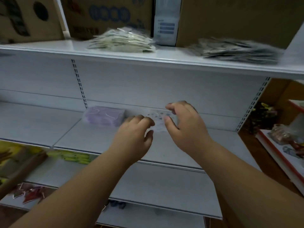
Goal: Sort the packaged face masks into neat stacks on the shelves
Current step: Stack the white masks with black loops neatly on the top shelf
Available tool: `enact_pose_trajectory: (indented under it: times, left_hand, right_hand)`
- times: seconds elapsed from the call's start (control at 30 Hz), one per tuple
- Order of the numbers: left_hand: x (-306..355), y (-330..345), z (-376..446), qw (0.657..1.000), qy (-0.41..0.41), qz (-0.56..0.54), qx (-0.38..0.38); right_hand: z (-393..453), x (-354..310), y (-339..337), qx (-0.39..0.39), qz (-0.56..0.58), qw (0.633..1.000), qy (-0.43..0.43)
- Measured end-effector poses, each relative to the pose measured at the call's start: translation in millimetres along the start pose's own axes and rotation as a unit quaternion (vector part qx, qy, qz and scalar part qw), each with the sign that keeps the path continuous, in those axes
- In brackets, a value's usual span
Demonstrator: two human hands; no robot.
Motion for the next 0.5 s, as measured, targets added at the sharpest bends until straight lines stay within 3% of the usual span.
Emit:
enact_pose_trajectory:
  times: [0.3,0.5]
  left_hand:
    - [37,-91,-25,0.999,0.007,-0.004,0.034]
    - [15,-125,-9,0.999,0.025,-0.008,0.046]
  right_hand:
    - [-2,-82,-64,0.077,0.037,0.993,-0.084]
    - [39,-119,-79,0.125,0.036,0.984,-0.123]
Point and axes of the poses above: each hand's wrist, its own z-axis towards the middle knuckle, its own y-axis out of the palm, x = y × z, the point moved 8 cm from there along z, towards the middle knuckle, and after that the axes turned 8 degrees about -y, right-handed, at the moved point
